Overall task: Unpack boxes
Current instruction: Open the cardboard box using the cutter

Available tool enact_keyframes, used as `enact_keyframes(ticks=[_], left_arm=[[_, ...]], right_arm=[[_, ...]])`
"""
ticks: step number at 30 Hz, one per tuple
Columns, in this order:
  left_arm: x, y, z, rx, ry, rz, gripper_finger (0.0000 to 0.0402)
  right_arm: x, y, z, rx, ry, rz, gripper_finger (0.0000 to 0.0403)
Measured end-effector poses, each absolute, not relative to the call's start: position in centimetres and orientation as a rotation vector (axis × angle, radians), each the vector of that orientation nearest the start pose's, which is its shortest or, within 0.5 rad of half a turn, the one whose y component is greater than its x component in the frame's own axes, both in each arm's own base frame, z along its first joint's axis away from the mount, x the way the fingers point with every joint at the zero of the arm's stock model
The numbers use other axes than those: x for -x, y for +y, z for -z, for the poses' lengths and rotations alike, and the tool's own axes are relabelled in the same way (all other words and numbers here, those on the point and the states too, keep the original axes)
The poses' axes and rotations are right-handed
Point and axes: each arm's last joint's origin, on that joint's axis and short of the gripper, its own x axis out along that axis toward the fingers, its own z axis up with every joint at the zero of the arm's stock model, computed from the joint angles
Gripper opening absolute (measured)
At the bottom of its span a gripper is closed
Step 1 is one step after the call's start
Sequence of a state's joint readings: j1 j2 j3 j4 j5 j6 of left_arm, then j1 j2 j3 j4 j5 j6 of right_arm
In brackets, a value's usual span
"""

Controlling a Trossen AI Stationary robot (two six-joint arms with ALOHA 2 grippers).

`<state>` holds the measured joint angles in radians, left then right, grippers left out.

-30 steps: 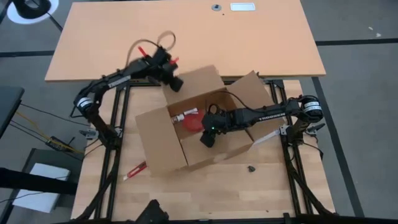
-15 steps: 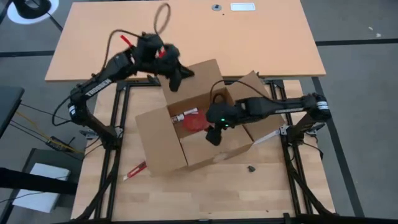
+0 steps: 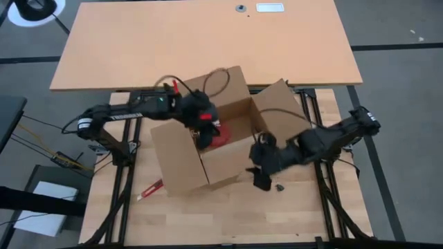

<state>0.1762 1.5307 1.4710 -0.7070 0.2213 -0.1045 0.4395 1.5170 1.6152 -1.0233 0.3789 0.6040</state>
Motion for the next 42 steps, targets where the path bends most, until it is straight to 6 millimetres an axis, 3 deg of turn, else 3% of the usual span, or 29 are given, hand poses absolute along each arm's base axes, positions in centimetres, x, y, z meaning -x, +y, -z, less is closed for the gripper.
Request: enact_keyframes(ticks=[6, 13, 25, 33, 42], left_arm=[[-32.3, 4.7, -29.2, 0.266, 0.826, 0.005, 0.0064], [-32.5, 4.9, -24.7, 0.235, 0.895, -0.027, 0.0064], [-33.6, 5.4, -21.4, 0.083, 1.004, -0.072, 0.0064], [-33.8, 5.0, -22.0, 0.078, 0.967, 0.144, 0.0064], [-34.9, 5.2, -28.2, 0.075, 0.900, 0.134, 0.0064]], right_arm=[[-26.2, 14.4, -34.1, -0.197, 0.860, 0.276, 0.0229], [-25.3, 16.0, -30.3, -0.282, 0.885, 0.323, 0.0229], [-25.9, 15.9, -25.6, -0.336, 0.854, 0.304, 0.0228], [-26.8, 13.9, -24.7, -0.365, 0.857, 0.367, 0.0228], [-27.3, 12.1, -24.5, -0.395, 0.889, 0.419, 0.0228]])
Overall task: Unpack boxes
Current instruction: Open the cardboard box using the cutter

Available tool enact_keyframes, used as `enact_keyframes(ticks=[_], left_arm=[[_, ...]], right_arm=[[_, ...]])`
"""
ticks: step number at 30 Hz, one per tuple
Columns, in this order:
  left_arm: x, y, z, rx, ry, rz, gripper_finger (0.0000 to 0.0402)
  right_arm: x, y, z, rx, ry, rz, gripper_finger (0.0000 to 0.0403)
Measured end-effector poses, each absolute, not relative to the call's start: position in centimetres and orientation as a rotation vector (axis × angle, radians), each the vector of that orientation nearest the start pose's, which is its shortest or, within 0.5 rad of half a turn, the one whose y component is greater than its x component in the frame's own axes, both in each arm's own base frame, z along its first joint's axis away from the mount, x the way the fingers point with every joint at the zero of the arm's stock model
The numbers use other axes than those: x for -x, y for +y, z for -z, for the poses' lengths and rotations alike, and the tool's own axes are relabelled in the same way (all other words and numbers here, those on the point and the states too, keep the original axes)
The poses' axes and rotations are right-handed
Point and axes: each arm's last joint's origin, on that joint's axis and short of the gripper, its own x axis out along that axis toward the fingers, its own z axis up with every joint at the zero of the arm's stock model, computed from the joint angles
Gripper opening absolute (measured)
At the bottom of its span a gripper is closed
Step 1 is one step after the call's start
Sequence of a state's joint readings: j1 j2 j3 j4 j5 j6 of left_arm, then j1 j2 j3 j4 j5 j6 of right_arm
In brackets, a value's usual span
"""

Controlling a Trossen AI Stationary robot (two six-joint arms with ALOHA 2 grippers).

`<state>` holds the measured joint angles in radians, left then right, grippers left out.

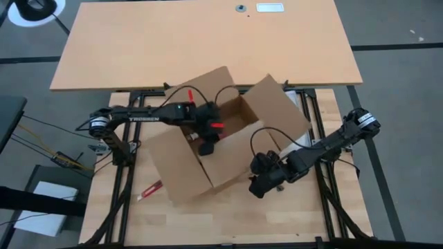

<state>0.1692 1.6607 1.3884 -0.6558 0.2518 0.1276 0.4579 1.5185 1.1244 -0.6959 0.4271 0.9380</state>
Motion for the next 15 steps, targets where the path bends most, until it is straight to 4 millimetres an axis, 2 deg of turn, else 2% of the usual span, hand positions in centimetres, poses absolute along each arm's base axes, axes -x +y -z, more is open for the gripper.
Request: enact_keyframes(ticks=[5, 10, 15], left_arm=[[-35.5, 5.1, -32.7, 0.073, 0.787, 0.150, 0.0064], [-36.1, 4.5, -36.7, 0.151, 0.654, 0.127, 0.0064], [-36.5, 3.3, -38.6, 0.130, 0.558, 0.174, 0.0064]], right_arm=[[-27.6, 11.5, -24.5, -0.380, 0.881, 0.448, 0.0229], [-27.9, 10.6, -24.7, -0.404, 0.872, 0.460, 0.0229], [-26.6, 9.8, -26.8, -0.499, 0.897, 0.367, 0.0229]])
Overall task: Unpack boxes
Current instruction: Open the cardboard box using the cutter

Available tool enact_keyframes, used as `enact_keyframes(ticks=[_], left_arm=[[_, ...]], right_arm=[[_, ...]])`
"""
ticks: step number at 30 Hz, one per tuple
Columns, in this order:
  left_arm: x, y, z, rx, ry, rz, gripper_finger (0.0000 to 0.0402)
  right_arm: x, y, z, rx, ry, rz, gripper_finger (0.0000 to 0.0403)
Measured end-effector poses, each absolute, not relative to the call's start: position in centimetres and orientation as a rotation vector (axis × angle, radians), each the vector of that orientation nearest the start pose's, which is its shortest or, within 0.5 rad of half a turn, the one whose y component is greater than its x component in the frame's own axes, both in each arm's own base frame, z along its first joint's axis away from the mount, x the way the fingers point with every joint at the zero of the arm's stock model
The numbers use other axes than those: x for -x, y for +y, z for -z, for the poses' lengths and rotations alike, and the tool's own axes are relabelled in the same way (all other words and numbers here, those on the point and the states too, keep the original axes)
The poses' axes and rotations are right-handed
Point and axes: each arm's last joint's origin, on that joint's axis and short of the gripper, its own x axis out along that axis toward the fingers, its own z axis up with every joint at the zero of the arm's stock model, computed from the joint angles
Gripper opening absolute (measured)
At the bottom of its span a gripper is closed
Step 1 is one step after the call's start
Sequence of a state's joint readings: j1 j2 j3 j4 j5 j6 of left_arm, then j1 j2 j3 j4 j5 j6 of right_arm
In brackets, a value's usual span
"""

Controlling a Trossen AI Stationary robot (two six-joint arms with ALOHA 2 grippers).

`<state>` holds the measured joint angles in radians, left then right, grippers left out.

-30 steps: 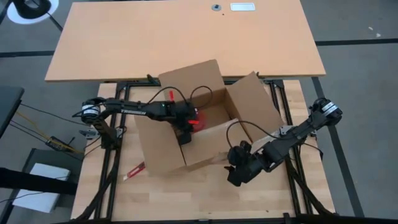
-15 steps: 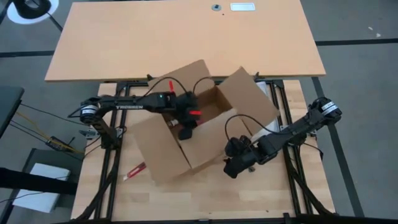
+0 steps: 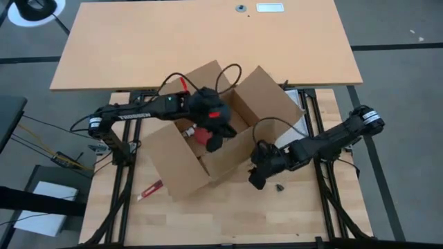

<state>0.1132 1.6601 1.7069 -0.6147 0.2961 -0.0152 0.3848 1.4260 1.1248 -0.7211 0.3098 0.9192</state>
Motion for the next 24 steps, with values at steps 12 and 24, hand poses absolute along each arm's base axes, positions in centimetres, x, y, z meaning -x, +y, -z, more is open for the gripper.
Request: enact_keyframes(ticks=[12, 24], left_arm=[[-37.7, 0.0, -39.2, 0.138, 0.434, 0.287, 0.0064], [-36.0, 3.7, -38.0, 0.126, 0.712, -0.057, 0.0064]], right_arm=[[-18.4, 6.6, -37.3, -0.803, 0.511, 0.037, 0.0229], [-16.7, 5.4, -39.7, -0.735, 0.250, 0.083, 0.0229]])
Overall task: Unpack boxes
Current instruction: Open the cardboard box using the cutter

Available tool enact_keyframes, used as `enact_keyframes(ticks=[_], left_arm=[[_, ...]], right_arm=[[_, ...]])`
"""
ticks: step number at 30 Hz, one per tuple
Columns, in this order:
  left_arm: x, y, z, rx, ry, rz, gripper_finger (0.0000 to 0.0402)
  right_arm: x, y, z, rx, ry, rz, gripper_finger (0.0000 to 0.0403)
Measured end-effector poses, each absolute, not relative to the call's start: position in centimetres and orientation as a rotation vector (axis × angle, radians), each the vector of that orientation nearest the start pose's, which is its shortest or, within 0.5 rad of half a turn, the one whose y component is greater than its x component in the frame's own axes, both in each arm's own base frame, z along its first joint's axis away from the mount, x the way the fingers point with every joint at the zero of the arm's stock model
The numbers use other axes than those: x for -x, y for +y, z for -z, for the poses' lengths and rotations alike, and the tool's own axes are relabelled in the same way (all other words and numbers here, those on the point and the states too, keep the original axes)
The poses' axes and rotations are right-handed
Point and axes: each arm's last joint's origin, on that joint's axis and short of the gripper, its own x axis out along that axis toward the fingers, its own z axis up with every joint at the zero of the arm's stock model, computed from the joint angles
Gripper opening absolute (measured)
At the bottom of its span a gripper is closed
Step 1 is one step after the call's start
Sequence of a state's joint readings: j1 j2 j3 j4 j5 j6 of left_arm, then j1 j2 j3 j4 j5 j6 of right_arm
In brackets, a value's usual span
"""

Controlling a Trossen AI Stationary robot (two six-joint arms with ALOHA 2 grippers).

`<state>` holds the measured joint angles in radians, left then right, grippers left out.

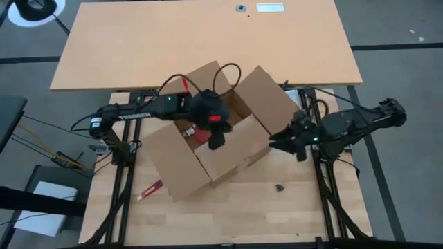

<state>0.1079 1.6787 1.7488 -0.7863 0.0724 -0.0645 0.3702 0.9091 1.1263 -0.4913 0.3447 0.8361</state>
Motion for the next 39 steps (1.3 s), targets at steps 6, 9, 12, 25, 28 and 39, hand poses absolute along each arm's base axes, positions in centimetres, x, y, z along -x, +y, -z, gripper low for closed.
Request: enact_keyframes(ticks=[6, 9, 12, 25, 28, 39], left_arm=[[-34.9, 6.7, -34.3, 0.128, 0.909, -0.153, 0.0064], [-34.4, 8.0, -31.7, 0.134, 0.980, -0.181, 0.0064], [-33.9, 8.8, -29.1, 0.148, 1.041, -0.196, 0.0064], [-33.7, 9.1, -25.1, 0.124, 1.006, 0.015, 0.0064], [-33.9, 8.9, -25.6, 0.158, 0.978, 0.082, 0.0064], [-35.8, 7.5, -31.9, 0.173, 0.752, 0.258, 0.0046]], right_arm=[[-19.6, 6.6, -37.7, -0.660, 0.377, 0.109, 0.0229], [-20.9, 7.3, -36.2, -0.630, 0.478, 0.110, 0.0229], [-22.1, 7.9, -34.5, -0.602, 0.595, 0.106, 0.0229], [-26.2, 8.7, -26.6, -0.413, 0.999, 0.331, 0.0228], [-27.1, 8.3, -25.4, -0.413, 1.026, 0.383, 0.0228], [-28.0, 6.0, -25.3, -0.453, 0.975, 0.483, 0.0228]])
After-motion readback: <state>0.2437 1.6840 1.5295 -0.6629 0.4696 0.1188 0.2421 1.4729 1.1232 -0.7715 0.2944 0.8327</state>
